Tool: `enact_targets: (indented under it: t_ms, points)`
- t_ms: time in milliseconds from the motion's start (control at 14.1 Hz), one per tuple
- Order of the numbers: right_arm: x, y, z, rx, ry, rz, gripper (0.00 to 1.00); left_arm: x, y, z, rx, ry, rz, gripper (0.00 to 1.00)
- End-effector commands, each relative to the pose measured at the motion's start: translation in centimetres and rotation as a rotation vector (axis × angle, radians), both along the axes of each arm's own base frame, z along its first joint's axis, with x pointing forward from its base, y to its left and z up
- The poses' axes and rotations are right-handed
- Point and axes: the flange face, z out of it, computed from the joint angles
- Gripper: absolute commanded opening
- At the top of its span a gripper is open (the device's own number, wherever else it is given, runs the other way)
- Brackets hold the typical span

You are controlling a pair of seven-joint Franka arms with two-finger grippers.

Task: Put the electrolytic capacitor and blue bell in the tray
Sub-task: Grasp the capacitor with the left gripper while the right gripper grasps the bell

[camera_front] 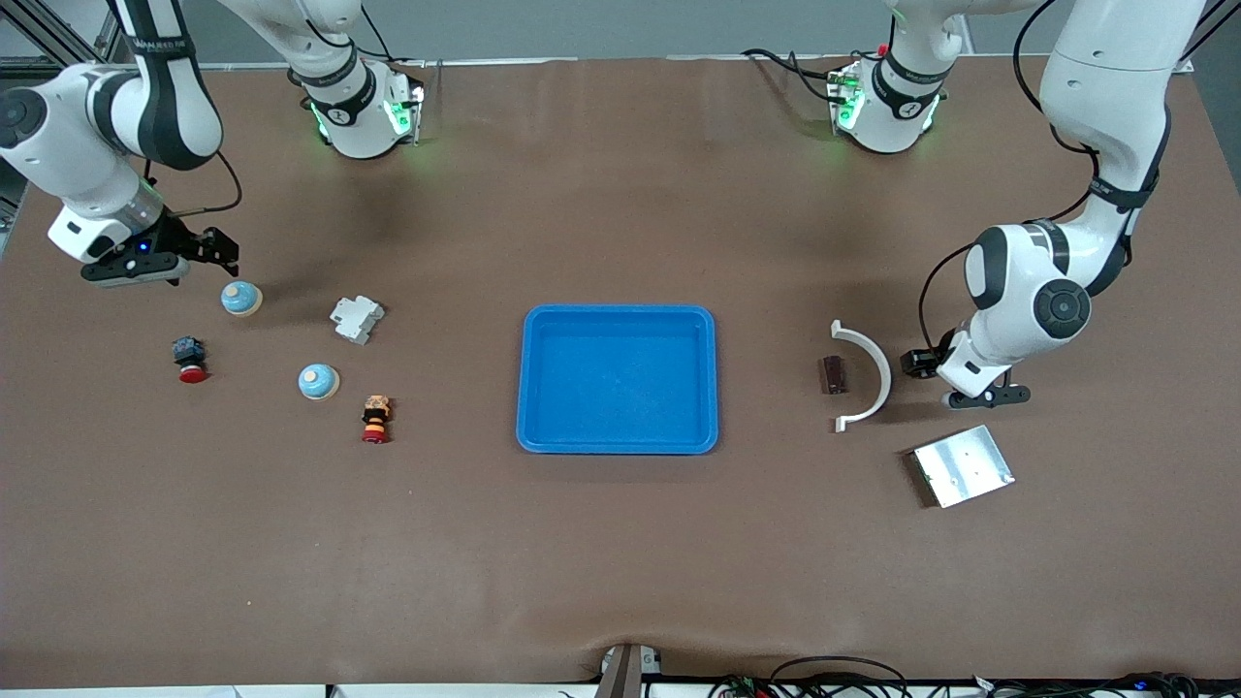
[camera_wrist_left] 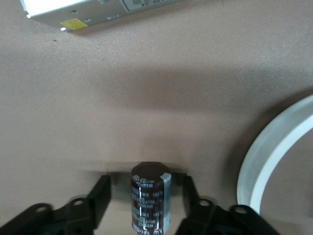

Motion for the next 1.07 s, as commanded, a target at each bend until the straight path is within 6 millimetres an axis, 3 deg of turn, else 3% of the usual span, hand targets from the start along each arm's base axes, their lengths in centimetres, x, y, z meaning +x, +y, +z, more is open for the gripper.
enact_targets:
  t_ms: [0, 142, 427, 711, 996]
  points:
    - [0.2, -1.8, -4.6, 0.0, 0.006, 0.014, 1.0, 0.8, 0.2, 0.3, 0.0, -0.023, 0.003, 0.39]
    - [-0.1, -2.5, -7.3, 0.004, 0.006, 0.021, 1.0, 0.9, 0.1, 0.4, 0.0, -0.026, 0.006, 0.17]
    - [-0.6, -2.7, -10.7, 0.016, 0.021, 0.011, 1.0, 1.5, -0.2, 1.4, 0.001, -0.043, 0.006, 0.0]
    - [-0.8, -2.7, -11.8, 0.023, 0.033, 0.01, 1.0, 2.2, -0.2, 3.8, 0.0, -0.052, 0.003, 0.0]
    - [-1.1, -2.8, -12.5, 0.028, 0.048, 0.022, 1.0, 3.0, -1.9, 8.7, -0.008, -0.007, 0.01, 0.0]
